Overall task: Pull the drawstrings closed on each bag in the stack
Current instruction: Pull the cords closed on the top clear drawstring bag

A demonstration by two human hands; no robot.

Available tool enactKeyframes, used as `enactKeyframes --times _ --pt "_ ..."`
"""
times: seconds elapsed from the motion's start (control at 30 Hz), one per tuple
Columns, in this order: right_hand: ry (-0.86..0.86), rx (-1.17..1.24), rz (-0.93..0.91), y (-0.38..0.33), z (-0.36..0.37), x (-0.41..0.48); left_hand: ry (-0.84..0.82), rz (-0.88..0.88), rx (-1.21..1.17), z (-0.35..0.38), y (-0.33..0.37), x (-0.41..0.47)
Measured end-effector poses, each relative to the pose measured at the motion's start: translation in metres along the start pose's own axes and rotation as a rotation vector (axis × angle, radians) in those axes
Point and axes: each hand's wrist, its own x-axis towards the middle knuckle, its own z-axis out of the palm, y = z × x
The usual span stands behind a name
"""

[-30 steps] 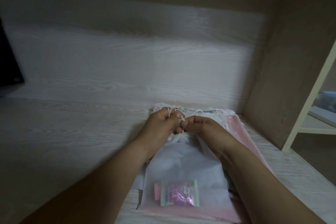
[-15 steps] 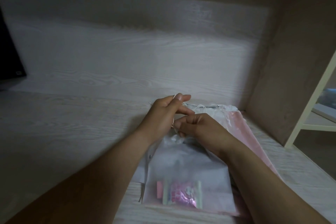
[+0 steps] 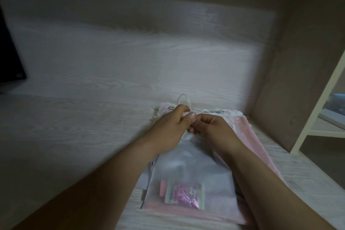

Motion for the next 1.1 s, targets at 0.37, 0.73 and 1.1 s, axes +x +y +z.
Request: enactKeyframes --times 0.37,0.73,1.1 --pt "0.074 -0.036 -0.013 0.007 -0.001 0.007 -0.012 -0.122 0.092 -0.014 0.007 0.006" --pt "0.076 -0.001 0.073 0.003 -0.005 0.003 -0.067 -0.135 -0.225 -0.01 -0.003 0.0" --pt "0.014 0.03 0.032 0.004 -0.009 0.002 -0.033 -0.104 -0.177 -0.003 -0.017 0.004"
